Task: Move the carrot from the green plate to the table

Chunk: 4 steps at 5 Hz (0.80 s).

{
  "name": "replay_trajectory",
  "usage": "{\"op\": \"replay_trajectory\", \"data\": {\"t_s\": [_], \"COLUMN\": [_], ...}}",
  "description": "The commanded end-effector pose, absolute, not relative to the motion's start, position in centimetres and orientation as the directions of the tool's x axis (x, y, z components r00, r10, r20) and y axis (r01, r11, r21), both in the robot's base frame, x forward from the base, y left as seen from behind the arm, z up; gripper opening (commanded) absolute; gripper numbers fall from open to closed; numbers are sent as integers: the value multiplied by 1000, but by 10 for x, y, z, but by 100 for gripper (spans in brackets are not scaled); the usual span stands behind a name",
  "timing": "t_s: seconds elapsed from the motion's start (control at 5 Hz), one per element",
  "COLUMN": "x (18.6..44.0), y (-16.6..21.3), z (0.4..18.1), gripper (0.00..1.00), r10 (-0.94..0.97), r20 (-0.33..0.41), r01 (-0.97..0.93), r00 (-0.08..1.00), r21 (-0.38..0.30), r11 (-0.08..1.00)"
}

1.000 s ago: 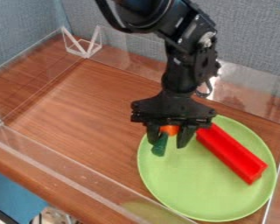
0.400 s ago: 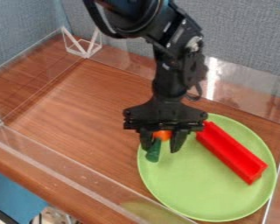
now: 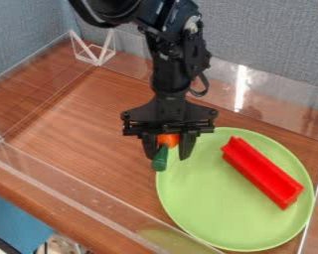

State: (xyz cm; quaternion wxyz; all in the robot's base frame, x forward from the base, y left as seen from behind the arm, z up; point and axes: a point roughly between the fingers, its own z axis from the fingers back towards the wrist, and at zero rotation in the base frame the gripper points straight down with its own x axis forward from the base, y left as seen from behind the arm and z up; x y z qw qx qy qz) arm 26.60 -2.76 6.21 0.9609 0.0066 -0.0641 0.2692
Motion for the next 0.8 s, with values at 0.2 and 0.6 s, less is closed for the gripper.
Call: {"op": "replay_trajectory", "data": {"t_s": [0.2,0.6], "x": [293,289], "y": [10,98], "z": [134,123], "gripper": [0,0], "r10": [577,631], "r20": [236,239], "r01": [-566,-618], "r00": [782,738], "r21": [-119,-137], "r11": [816,774]}}
